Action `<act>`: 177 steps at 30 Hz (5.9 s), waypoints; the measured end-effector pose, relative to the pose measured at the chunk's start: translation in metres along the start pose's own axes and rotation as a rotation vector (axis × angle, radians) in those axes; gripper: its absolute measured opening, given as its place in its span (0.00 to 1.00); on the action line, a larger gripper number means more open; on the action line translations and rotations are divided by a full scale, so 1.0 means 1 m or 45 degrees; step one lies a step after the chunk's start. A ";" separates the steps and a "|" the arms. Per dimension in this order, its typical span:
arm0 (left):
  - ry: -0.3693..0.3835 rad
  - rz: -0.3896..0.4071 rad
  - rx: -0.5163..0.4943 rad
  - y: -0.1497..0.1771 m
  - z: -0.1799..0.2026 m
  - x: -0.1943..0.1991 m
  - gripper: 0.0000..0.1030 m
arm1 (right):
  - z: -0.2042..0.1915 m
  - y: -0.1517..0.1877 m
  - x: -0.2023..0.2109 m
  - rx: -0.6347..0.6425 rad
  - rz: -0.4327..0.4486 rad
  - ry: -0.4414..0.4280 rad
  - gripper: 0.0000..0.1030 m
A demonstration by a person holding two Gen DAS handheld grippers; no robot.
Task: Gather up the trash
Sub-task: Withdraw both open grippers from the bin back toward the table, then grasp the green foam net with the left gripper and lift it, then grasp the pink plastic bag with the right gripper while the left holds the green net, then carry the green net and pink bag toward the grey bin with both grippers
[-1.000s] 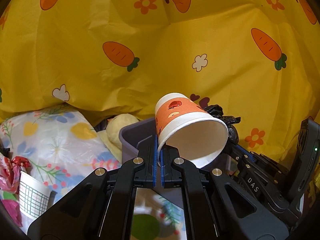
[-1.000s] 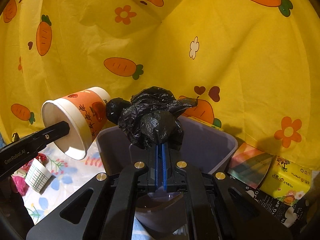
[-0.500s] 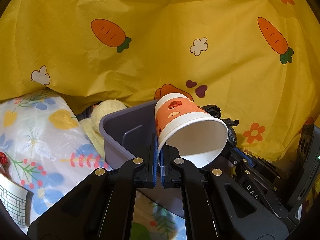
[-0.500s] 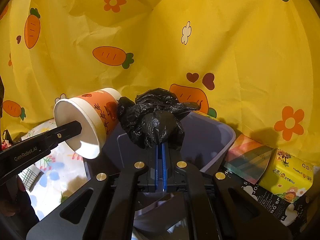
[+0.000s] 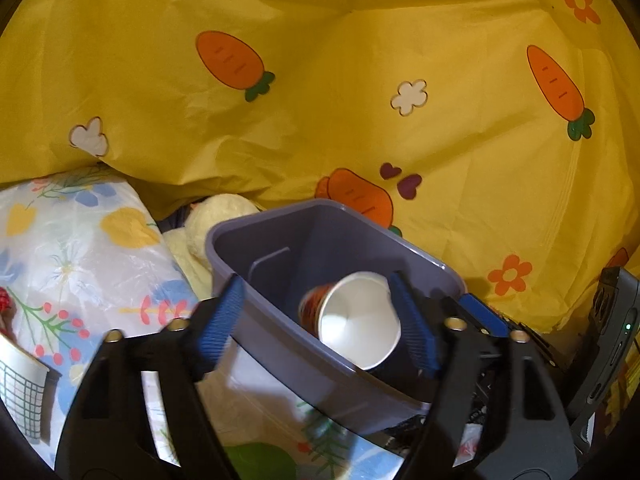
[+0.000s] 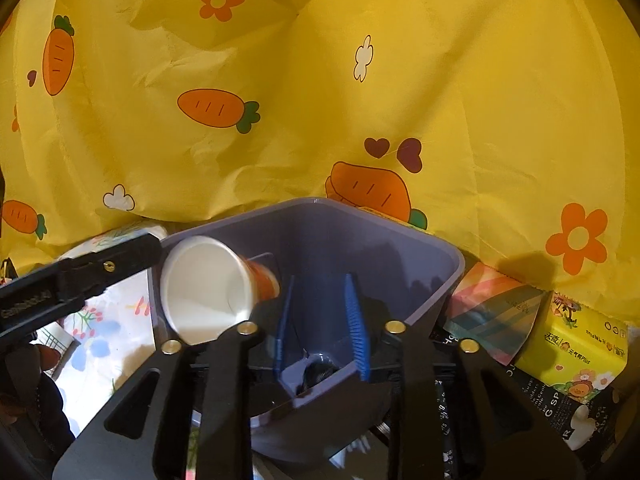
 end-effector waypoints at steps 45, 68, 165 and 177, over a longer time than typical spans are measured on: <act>-0.873 0.141 0.353 0.154 -0.201 0.241 0.94 | -0.161 0.073 0.092 0.249 0.073 -0.336 0.80; -0.574 0.093 0.569 0.174 -0.224 0.256 0.11 | -0.257 0.106 0.098 0.492 -0.005 -0.517 0.80; -0.503 0.158 0.115 0.092 -0.078 0.208 0.11 | -0.163 0.054 0.100 0.420 0.063 -0.506 0.16; -0.373 0.172 -0.012 0.054 -0.032 0.184 0.11 | -0.121 0.026 0.093 0.324 0.115 -0.386 0.16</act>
Point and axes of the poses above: each gripper's, at about its wrist camera, not at the fingertips, and x roughly against the way its jaws point, z to its right, y to its underside, the point moved 6 cm from there along -x, roughly the way its jaws point, and after that the axes turned 8 degrees about -z, right-handed, at the moved point
